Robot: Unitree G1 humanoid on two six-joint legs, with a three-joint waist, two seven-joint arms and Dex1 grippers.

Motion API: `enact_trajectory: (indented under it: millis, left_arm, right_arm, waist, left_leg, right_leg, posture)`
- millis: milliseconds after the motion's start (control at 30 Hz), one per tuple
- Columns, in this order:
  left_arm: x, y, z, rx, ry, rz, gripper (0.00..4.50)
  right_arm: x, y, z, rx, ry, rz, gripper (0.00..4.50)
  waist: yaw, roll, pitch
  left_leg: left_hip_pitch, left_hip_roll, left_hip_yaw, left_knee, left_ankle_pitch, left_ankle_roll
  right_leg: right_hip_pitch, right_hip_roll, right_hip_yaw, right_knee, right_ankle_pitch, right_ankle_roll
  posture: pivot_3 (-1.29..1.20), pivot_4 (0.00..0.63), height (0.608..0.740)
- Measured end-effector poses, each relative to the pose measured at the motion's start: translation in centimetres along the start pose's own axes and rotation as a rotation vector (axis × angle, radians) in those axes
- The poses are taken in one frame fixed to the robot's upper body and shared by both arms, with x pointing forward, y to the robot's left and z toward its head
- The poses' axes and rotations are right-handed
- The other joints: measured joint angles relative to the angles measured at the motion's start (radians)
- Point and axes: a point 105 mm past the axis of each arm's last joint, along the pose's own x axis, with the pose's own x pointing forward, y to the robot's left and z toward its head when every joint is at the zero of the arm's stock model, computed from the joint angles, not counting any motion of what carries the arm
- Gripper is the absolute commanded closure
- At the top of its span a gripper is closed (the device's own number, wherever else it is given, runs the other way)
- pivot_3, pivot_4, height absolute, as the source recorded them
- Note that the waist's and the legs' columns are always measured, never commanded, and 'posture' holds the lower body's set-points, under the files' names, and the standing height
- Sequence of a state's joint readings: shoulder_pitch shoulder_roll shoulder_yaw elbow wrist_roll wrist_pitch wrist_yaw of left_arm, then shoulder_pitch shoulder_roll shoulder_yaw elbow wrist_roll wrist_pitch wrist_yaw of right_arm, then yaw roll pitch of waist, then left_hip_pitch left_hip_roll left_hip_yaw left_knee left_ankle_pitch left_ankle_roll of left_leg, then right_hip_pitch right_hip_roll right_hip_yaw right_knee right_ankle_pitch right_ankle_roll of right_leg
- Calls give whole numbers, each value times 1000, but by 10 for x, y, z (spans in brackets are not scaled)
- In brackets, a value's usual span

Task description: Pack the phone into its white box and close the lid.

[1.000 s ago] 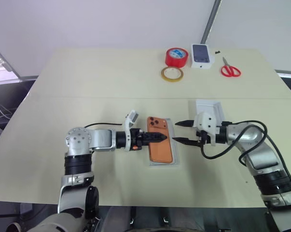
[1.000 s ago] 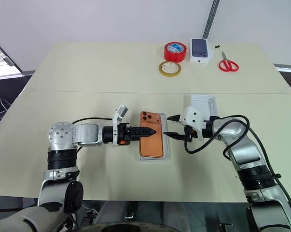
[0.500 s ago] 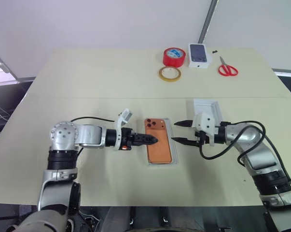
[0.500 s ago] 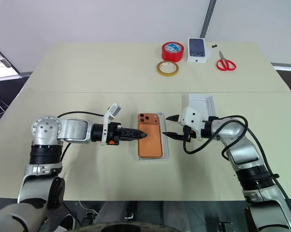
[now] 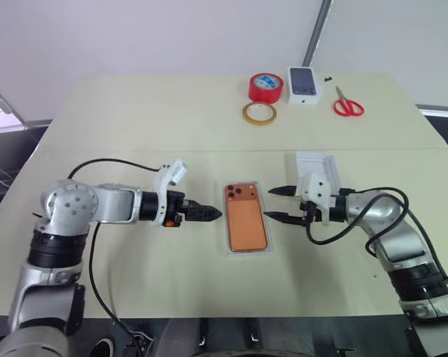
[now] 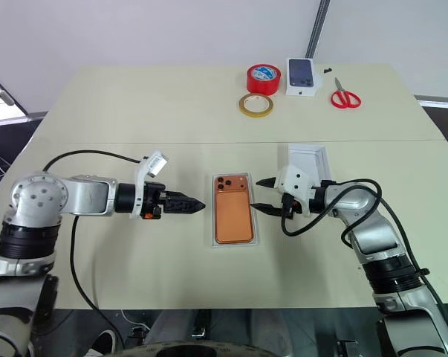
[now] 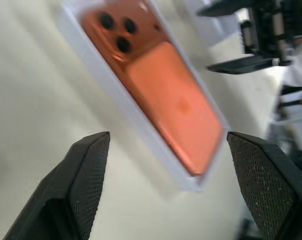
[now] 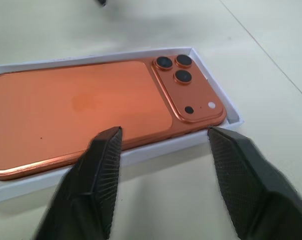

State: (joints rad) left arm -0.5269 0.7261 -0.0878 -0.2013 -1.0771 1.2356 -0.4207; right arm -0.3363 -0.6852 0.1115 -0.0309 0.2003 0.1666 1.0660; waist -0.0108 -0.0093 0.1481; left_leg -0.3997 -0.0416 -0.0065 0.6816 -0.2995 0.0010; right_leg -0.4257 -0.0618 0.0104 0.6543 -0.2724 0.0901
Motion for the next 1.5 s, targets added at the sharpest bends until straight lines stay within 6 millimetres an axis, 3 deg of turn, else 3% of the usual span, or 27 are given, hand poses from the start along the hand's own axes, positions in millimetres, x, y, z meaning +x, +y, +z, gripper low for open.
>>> enact_trajectory:
  millis: [100, 167, 367, 467, 600, 767, 1167, 1500]
  left_arm:
    - [-3, 21, -8, 225, -27, 84, 3428]
    - [1, 21, -18, 306, -42, 53, 4457]
    - [24, 18, -38, 370, -48, -14, 4457]
    - [43, 12, -35, 350, -85, -48, 4457]
    - [69, 6, -22, 369, -108, -70, 4457]
    - [86, 3, -14, 356, -129, -81, 4457]
    - [137, -23, 5, 365, -136, -172, 4457]
    - [160, -57, -5, 403, -111, -309, 4457]
  right_arm:
    - [-2, -1, -3, 1, 11, -7, 4500]
    - [-3, 0, -5, -12, 22, -9, 4500]
    - [-1, 8, -16, -78, 87, 15, 4500]
    - [1, 12, -27, -106, 138, 36, 4500]
    - [7, 14, -26, -116, 134, 40, 4500]
    - [3, 7, -32, -118, 168, 12, 4500]
    - [-42, -6, -52, -107, 284, -80, 4500]
    - [-75, -13, -67, -82, 362, -166, 4500]
  waist:
    - [-1, 1, 0]
    - [1, 1, 0]
    - [8, 1, 0]
    - [14, 1, 0]
    - [20, 1, 0]
    - [23, 1, 0]
    - [54, 0, -1]
    - [50, 0, -1]
  left_leg:
    - [0, 0, 0, -1, 0, 0]
    - [0, 1, 0, -1, 0, 0]
    - [-2, 1, 0, 0, -5, 8]
    - [-2, 1, 0, 1, -5, 9]
    - [-2, 0, 1, 2, -3, 6]
    - [-2, 0, 1, 2, -3, 6]
    - [-2, -2, 1, 5, -5, 9]
    - [-1, -2, 1, 5, -5, 10]
  right_leg:
    - [0, 0, 0, -1, 0, 0]
    - [0, -1, 0, -3, 0, 0]
    - [0, -1, 0, -3, 0, 0]
    - [0, -1, 0, -3, 0, 0]
    - [0, -1, 0, -3, 0, 0]
    - [1, 0, 0, -2, 0, 0]
    - [6, -2, 0, -6, 0, 0]
    - [6, -2, 0, -6, 0, 1]
  posture:
    - [0, 150, 740]
    - [0, 150, 740]
    - [0, 150, 740]
    - [0, 150, 740]
    - [0, 150, 740]
    - [0, 150, 740]
    - [0, 150, 740]
    - [0, 150, 740]
